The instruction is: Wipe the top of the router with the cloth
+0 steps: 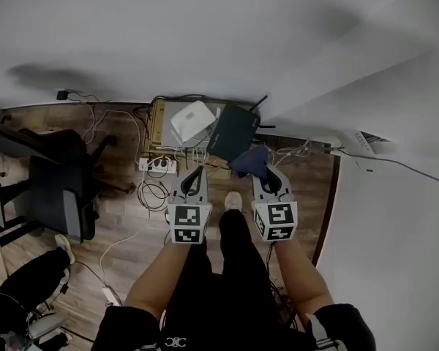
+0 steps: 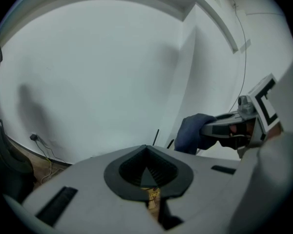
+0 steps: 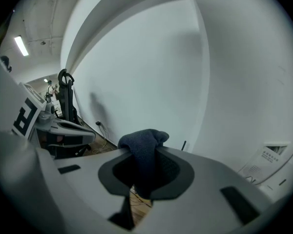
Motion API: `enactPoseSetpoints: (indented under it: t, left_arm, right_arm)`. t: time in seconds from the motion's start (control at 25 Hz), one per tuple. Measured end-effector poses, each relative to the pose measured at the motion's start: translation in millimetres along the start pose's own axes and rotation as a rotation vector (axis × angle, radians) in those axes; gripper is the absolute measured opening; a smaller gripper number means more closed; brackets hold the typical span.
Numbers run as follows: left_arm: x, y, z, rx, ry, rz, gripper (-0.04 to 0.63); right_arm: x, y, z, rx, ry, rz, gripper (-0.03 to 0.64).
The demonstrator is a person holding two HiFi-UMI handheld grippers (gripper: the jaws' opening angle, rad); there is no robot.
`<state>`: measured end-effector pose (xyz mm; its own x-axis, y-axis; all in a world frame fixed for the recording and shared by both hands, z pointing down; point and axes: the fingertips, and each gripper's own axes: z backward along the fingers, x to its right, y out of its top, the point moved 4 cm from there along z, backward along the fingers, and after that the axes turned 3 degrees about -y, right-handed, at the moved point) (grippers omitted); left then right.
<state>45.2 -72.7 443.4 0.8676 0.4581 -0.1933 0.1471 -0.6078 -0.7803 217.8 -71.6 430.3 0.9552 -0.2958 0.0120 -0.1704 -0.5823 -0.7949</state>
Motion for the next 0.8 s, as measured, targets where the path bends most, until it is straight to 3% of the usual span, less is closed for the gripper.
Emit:
enactPoseSetpoints:
  t: [0.24,0.56,0.8]
  left_arm:
    - [-24.4,-51.5,-37.7,-0.040,0.016,0.059,-0.008]
    - [-58.9,-127.4,-77.9,-0.081,0.058,0.138,-0.008]
    - [-69.6,-158.5,-88.4,-0.102,0.055,0.150,-0.008]
  right_arm:
    - [-0.2,-40.9,-50.0,-0.104,0.144,0.007,0.035]
    - [16.2,-49.2,-115.1,-0.120,0.245,-0.002,0.035]
    - [4.8,-67.4,-158.4,-0.203,0.378,0.151,0.034]
